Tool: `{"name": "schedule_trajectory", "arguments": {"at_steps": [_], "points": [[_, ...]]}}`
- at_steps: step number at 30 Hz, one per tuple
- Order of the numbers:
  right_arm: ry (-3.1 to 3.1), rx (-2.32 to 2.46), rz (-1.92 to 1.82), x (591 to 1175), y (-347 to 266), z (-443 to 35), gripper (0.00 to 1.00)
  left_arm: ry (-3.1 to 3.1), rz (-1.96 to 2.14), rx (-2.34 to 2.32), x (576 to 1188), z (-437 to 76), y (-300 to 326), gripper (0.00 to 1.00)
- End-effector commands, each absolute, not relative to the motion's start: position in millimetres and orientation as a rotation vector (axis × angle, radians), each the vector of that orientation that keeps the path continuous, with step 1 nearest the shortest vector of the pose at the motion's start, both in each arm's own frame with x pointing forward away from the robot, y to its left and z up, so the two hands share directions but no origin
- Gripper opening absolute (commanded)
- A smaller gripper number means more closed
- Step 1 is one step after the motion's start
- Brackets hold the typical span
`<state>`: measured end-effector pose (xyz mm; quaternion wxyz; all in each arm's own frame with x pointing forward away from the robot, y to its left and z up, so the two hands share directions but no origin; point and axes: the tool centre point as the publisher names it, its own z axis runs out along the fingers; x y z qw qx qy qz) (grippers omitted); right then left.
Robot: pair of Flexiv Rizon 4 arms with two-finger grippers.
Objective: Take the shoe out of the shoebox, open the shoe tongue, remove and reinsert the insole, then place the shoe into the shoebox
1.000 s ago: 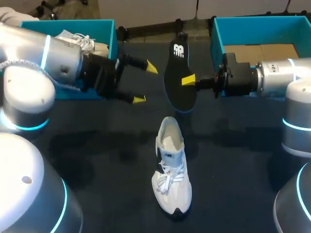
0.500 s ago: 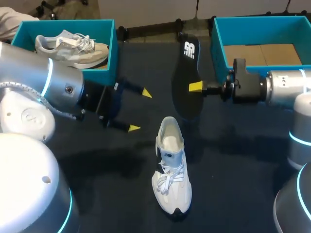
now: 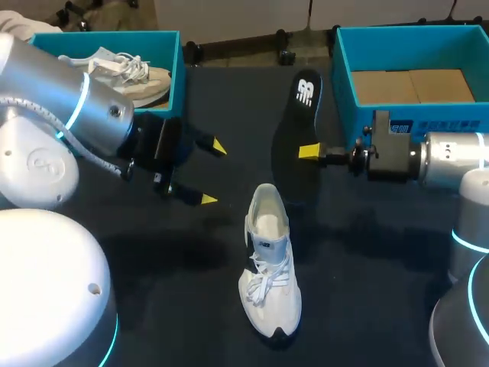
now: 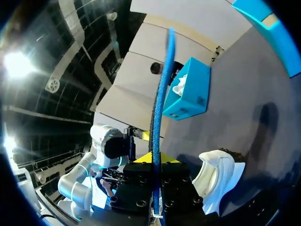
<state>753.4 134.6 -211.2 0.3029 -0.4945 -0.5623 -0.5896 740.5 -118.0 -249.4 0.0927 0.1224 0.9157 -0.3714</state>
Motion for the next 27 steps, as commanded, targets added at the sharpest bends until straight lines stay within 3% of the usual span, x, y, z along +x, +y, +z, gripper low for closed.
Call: {"name": "schedule_trajectory", "arguments": {"at_steps": [1,9,27], "points": [[-1.492,-1.317,-1.563,752,136,-211,0.00,2.920,-1.011,0.204,746,-246,-122,1.00],[-1.515,-1.318,-1.604,748,144,-227,0.00,3.076,-0.772,-0.040,745,-258,-128,1.00],[-1.641,-1.160,-1.668,750,159,-249,0.00,3.130,-0.454,-0.048,723,-286,-116,1.00]]}}
